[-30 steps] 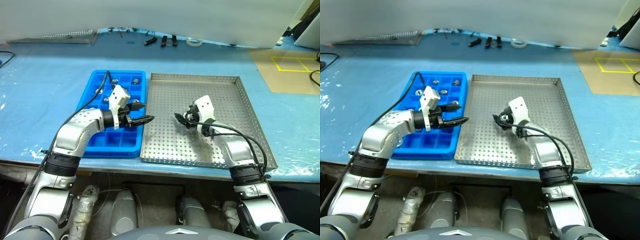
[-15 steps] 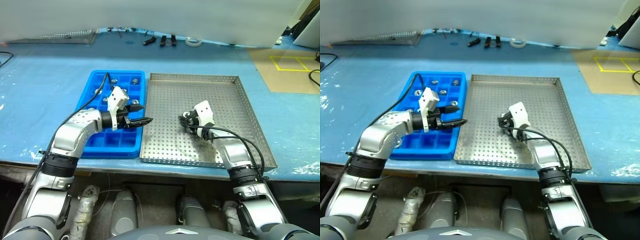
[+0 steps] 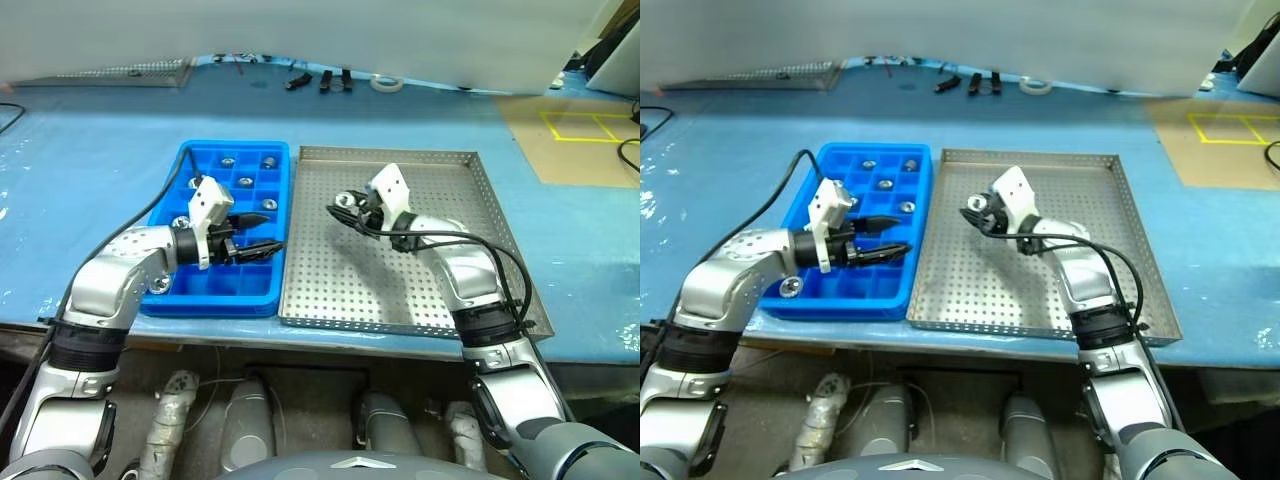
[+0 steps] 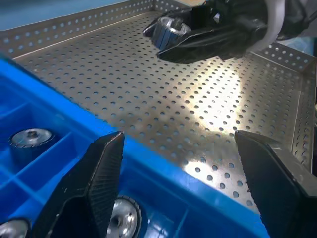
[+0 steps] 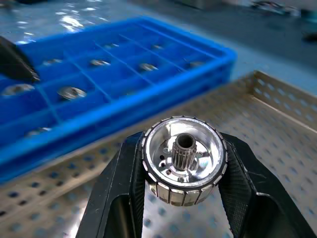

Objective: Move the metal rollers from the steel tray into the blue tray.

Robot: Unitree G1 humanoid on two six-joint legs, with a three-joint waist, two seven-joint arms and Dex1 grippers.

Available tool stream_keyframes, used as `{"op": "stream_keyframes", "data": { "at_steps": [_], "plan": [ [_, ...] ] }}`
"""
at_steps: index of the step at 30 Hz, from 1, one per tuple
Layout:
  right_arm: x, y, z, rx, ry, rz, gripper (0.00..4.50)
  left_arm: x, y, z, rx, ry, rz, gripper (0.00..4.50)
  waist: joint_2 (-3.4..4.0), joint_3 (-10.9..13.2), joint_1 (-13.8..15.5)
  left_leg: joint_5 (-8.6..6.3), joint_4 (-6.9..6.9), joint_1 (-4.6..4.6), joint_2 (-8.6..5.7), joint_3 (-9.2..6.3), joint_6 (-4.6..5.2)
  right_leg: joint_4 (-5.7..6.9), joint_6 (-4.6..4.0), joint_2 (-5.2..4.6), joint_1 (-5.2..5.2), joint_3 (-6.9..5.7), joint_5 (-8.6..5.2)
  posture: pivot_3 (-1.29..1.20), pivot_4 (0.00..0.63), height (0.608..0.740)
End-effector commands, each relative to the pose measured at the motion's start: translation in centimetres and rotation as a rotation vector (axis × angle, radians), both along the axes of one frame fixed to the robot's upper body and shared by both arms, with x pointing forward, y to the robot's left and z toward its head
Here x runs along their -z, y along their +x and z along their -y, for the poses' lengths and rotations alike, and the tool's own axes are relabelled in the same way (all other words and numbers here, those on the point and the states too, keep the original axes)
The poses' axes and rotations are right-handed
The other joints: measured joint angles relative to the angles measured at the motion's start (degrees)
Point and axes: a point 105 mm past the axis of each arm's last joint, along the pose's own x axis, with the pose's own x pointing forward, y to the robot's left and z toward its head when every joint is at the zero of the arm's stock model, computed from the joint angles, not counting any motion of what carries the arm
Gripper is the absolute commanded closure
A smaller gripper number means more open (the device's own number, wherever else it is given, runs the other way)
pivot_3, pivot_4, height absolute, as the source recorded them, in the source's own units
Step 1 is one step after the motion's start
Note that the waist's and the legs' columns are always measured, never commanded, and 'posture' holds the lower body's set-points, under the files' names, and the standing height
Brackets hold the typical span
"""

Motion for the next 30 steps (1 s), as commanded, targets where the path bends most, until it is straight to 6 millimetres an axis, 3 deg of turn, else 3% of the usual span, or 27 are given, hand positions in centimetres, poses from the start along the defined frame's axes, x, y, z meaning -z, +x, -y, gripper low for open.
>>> {"op": "stream_keyframes", "data": {
  "at_steps": [1, 14, 22, 30],
  "plan": [
    [-0.6, -1.8, -3.1, -0.203, -0.007, 0.005, 2.85, -1.3, -1.4, -1.2, -0.041, -0.001, 0.05, 0.74, 0.0, 0.0, 0.7, 0.0, -0.03, -0.02, 0.0, -0.01, 0.0, -0.03, -0.02, 0.0, -0.01, -0.03, -0.01, 0.28, 0.15, 0.74],
    [1.5, -4.0, -9.6, -0.562, -0.09, -0.097, 2.85, -0.1, -7.8, -5.0, -0.312, 0.028, 0.005, 0.74, 0.0, 0.0, 6.7, -0.14, -0.09, -0.44, 0.06, -0.15, 0.22, -0.02, -0.1, -0.02, -0.4, -0.21, -0.11, 0.59, 0.15, 0.74],
    [3.3, -4.4, -10.4, -0.597, -0.162, -0.11, 2.85, 0.0, -8.9, -5.3, -0.373, 0.022, -0.005, 0.74, 0.02, 0.0, 13.1, -0.16, -0.36, -0.4, 0.08, -0.2, 0.24, -0.03, 0.25, -0.03, -0.42, 0.06, -0.34, 0.62, 0.15, 0.74],
    [3.1, -3.4, -9.4, -0.537, -0.166, -0.072, 0.12, -0.1, -8.0, -4.7, -0.344, 0.013, -0.005, 0.74, 0.02, 0.0, 15.9, -0.15, -0.39, -0.32, 0.07, -0.2, 0.23, -0.02, 0.27, 0.0, -0.38, 0.11, -0.33, 0.55, 0.15, 0.74]
  ]
}}
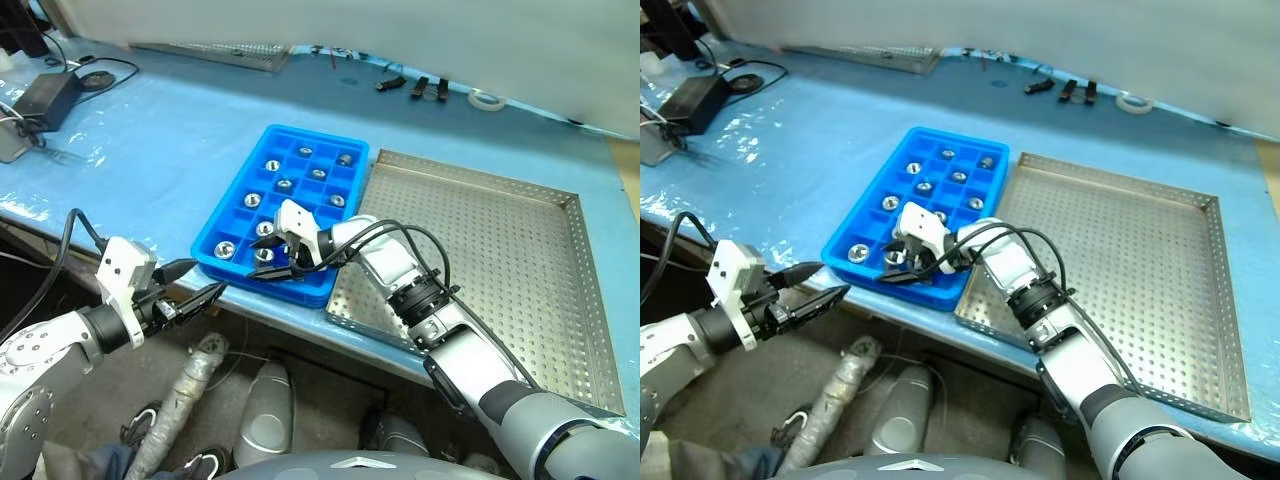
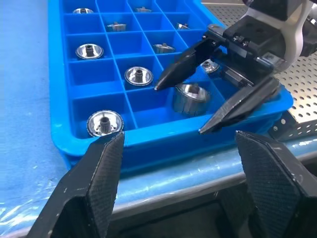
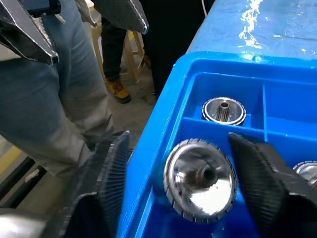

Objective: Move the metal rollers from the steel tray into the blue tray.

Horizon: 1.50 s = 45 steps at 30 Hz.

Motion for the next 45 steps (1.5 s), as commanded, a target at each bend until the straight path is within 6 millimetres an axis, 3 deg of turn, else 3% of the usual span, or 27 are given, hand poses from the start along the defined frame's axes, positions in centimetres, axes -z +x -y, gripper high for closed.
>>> {"op": "stream_keyframes", "data": {
  "at_steps": [1, 6, 12, 17, 21, 29, 35, 39, 45],
  "plan": [
    [-1.1, 0.3, 0.4, 0.012, 0.021, 0.046, 0.05, -0.8, 0.4, 0.7, 0.044, 0.002, 0.03, 0.74, 0.0, 0.0, 0.0, 0.0, 0.0, -0.01, 0.0, 0.0, -0.01, 0.01, -0.01, 0.0, -0.01, -0.01, 0.01, 0.54, 0.15, 0.74],
    [-1.9, 1.0, 1.4, 0.064, 0.013, 0.106, 0.05, -1.0, 1.4, 1.1, 0.09, 0.0, 0.034, 0.74, 0.0, 0.0, -0.2, 0.04, 0.03, -0.01, 0.01, 0.0, -0.07, 0.13, -0.11, 0.02, -0.04, -0.02, 0.09, 0.48, 0.15, 0.74],
    [-4.8, 2.6, 3.2, 0.182, 0.085, 0.165, 0.05, -1.6, 3.5, 2.6, 0.18, -0.018, 0.055, 0.74, 0.0, 0.0, -1.1, 0.1, 0.15, 0.11, 0.0, 0.0, -0.17, 0.23, 0.03, 0.02, 0.05, 0.01, 0.11, 0.35, 0.15, 0.74],
    [-7.4, 3.8, 6.4, 0.342, 0.142, 0.221, 0.05, -2.0, 6.3, 4.8, 0.275, -0.025, 0.086, 0.74, -0.01, 0.0, -3.9, 0.37, 0.39, 0.04, 0.0, 0.01, -0.59, 0.3, -0.04, 0.04, 0.09, -0.05, 0.43, 0.22, 0.15, 0.74],
    [-8.4, 4.4, 10.8, 0.527, 0.154, 0.259, 0.05, -2.4, 8.8, 7.3, 0.368, -0.033, 0.117, 0.74, -0.05, -0.1, -7.1, 0.37, 0.76, -0.17, -0.15, 0.06, -0.58, 0.23, 0.29, 0.01, 0.11, -0.09, 0.65, 0.07, 0.15, 0.74],
    [-7.6, 2.9, 18.9, 0.891, 0.176, 0.253, 0.05, -2.6, 11.5, 11.4, 0.547, -0.038, 0.137, 0.74, -0.06, -0.1, -14.7, 0.38, 0.8, -0.1, -0.17, 0.15, -0.57, 0.21, 0.36, 0.0, 0.11, -0.02, 0.76, -0.12, 0.15, 0.74],
    [-5.5, 0.5, 23.5, 1.118, 0.189, 0.22, 0.05, -1.7, 12.5, 12.7, 0.601, -0.019, 0.132, 0.74, -0.05, -0.1, -17.6, 0.29, 0.76, -0.03, -0.16, 0.22, -0.41, 0.17, 0.31, 0.02, 0.12, 0.02, 0.74, -0.18, 0.15, 0.74],
    [-4.3, -0.7, 24.5, 1.167, 0.197, 0.183, 0.05, -0.6, 12.7, 13.0, 0.618, -0.002, 0.123, 0.74, -0.05, -0.1, -18.0, 0.25, 0.83, 0.06, -0.17, 0.29, -0.31, 0.13, 0.07, -0.01, 0.23, 0.07, 0.62, -0.19, 0.15, 0.74],
    [-3.9, -1.6, 23.3, 1.1, 0.206, 0.151, 0.05, -0.5, 12.5, 12.9, 0.634, -0.004, 0.124, 0.74, -0.05, -0.1, -17.8, 0.12, 0.8, 0.68, -0.16, 0.37, -0.06, 0.07, 0.02, -0.07, 0.83, 0.07, 0.61, -0.17, 0.15, 0.74]
  ]
}}
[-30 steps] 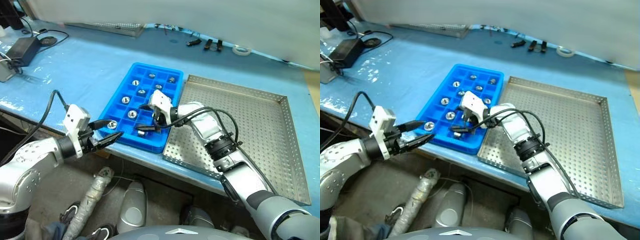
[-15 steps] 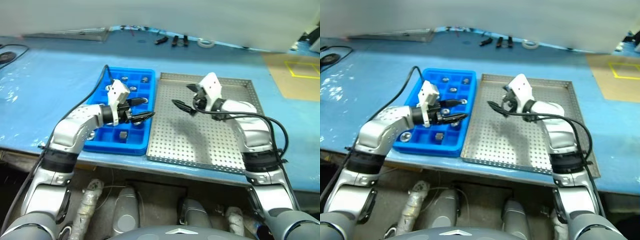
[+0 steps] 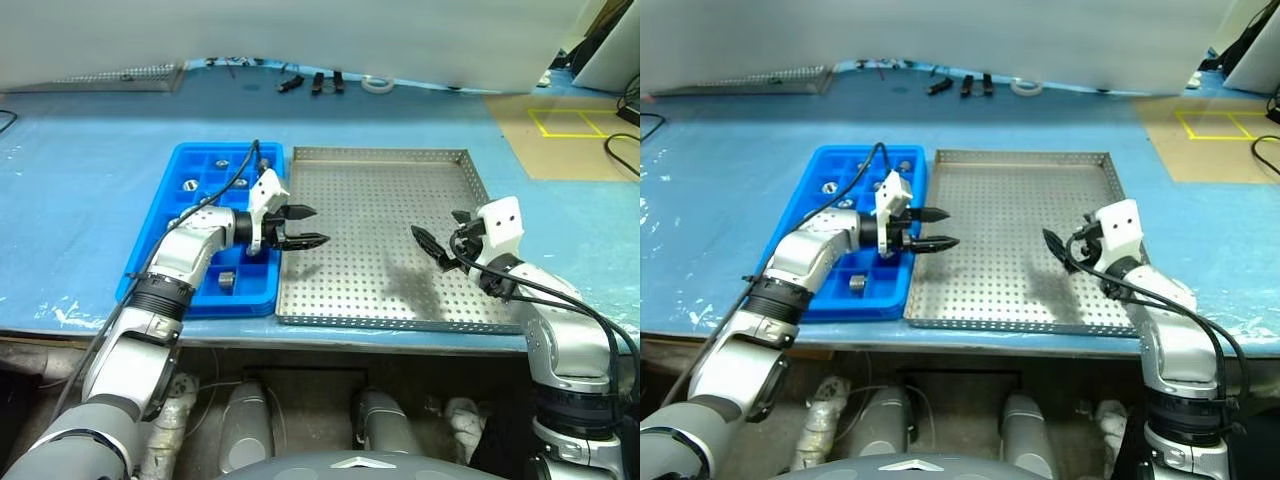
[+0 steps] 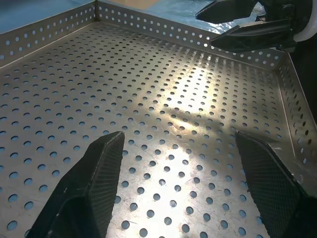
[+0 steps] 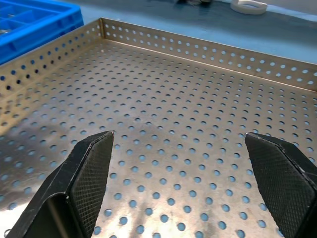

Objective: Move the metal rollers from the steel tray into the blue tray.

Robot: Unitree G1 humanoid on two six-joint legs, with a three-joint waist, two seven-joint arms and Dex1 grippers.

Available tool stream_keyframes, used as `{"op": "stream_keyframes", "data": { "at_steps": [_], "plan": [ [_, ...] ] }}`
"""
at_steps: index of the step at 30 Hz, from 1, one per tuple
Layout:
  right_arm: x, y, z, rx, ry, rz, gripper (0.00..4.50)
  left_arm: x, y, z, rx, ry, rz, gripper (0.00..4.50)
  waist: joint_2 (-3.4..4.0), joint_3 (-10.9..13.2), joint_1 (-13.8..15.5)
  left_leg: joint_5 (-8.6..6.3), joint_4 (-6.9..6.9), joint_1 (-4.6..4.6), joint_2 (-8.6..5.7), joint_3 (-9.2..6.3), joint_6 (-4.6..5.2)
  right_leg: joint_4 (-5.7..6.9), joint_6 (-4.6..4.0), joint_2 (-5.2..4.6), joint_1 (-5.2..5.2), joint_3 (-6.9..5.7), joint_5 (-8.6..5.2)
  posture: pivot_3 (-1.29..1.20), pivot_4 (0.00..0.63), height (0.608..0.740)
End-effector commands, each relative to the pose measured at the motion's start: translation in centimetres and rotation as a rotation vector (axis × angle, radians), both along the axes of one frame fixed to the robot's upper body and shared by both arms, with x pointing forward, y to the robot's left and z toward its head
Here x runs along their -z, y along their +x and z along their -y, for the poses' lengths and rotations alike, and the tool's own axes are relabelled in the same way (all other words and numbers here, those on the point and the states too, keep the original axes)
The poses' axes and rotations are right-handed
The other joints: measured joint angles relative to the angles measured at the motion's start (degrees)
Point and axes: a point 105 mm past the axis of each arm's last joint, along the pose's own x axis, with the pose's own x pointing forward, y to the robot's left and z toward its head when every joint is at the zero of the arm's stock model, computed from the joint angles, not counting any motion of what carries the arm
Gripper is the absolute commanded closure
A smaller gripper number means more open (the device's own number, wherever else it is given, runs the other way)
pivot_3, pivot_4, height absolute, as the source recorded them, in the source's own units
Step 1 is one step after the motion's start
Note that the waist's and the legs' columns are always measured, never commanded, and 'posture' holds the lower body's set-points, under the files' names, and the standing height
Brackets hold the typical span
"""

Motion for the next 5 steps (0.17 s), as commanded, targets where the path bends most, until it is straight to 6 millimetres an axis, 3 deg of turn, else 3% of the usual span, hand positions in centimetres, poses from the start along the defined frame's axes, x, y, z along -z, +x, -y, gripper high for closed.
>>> {"op": "stream_keyframes", "data": {
  "at_steps": [1, 5],
  "plan": [
    [-1.47, -0.33, -0.67, -0.038, -0.001, 0.054, 0.05, -1.23, 0.0, -0.14, 0.013, -0.011, 0.054, 0.74, 0.0, 0.0, 0.0, -0.01, -0.01, 0.13, 0.0, 0.01, 0.02, -0.03, 0.0, -0.02, 0.11, 0.0, -0.01, -0.17, 0.15, 0.74],
    [-1.86, 0.03, -0.87, -0.058, 0.003, 0.062, 0.05, -1.37, -0.11, -0.47, 0.005, -0.016, 0.059, 0.74, 0.0, 0.0, 0.0, -0.02, -0.04, 0.23, -0.01, 0.01, 0.03, -0.06, 0.0, -0.08, 0.19, 0.0, -0.01, -0.16, 0.15, 0.74]
  ]
}}
